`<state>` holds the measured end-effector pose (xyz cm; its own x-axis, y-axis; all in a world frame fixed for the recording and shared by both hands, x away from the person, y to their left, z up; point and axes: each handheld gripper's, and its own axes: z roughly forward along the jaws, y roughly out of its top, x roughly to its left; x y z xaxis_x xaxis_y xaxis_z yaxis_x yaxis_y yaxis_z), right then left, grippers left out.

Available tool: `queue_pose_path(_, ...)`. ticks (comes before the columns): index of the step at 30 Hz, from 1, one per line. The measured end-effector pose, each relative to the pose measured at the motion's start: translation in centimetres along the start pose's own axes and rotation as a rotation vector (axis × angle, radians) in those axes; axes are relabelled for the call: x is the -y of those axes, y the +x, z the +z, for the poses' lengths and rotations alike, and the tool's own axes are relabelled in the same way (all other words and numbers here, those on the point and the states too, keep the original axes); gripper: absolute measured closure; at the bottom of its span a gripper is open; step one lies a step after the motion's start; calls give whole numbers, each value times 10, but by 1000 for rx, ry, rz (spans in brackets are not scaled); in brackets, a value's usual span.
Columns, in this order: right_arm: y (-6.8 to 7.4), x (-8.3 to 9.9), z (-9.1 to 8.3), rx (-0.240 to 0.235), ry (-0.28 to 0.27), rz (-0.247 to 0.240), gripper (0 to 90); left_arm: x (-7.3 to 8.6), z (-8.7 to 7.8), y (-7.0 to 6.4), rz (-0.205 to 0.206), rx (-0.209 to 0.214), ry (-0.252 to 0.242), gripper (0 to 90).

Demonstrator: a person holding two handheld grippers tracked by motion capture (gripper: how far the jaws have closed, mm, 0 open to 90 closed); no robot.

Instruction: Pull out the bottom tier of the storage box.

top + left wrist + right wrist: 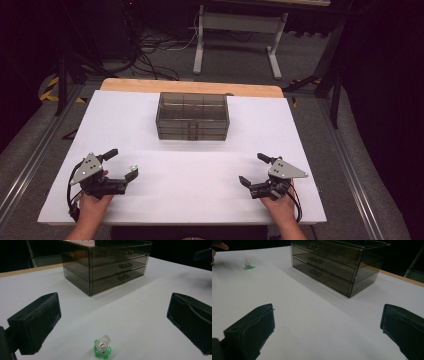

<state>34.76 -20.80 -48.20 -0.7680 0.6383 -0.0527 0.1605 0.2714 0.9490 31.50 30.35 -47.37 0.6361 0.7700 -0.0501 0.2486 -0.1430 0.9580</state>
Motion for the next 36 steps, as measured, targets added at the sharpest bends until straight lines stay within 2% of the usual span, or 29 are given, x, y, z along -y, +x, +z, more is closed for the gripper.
queue_pose_path(13,9,-18,21,-52,4,-6,1,0,0,0,4,-4,0,2)
queue_pose_path(20,16,-27,37,-95,-1,-31,2,0,0,-1,12,-7,5,2)
queue_pose_path(23,20,-30,44,-108,28,-36,2,0,0,-1,9,-6,5,2)
queue_pose_path(36,32,-35,74,-157,50,-57,3,0,0,-1,11,-1,4,2)
